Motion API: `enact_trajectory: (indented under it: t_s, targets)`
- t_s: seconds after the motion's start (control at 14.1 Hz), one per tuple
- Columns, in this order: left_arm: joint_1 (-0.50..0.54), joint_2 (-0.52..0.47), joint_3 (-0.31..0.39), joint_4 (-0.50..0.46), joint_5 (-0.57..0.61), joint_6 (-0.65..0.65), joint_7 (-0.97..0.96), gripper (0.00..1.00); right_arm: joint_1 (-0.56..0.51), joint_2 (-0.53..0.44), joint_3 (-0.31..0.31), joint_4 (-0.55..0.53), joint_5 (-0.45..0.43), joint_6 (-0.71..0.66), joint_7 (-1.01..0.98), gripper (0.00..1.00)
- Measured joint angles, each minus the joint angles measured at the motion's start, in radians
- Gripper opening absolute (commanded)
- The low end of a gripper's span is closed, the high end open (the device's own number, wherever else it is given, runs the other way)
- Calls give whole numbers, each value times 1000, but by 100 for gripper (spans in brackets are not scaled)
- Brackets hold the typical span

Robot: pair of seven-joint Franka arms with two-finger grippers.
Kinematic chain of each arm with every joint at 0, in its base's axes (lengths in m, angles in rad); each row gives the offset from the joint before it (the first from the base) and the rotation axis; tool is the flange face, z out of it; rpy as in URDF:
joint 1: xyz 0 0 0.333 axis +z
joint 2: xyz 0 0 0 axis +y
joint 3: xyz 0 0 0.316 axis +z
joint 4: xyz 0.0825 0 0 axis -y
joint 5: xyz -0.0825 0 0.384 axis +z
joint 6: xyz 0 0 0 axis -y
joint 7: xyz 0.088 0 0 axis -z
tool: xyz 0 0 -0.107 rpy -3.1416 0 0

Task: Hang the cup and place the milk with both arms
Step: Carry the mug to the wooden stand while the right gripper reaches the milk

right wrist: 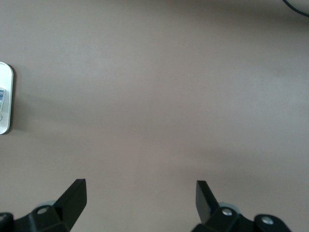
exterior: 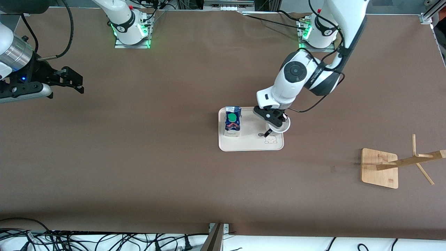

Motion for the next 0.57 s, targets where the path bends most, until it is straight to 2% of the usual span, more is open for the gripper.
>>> enact_trajectory:
  t_s: [0.14, 0.21, 0.43, 0.57]
  targets:
    - [50, -62, 5, 20, 0, -15, -27, 0, 1, 7, 1, -1, 0, 0, -2, 100]
    - [99, -95, 7, 52, 0, -68, -28, 0, 5, 10, 2, -1, 0, -3, -5, 100]
    - [275, -141, 14, 245, -1, -306, -24, 0, 42, 19, 8, -2, 3, -71, -8, 100]
    - [371, -135, 15, 356, -2, -418, -23, 0, 70, 27, 16, -3, 62, -85, -8, 100]
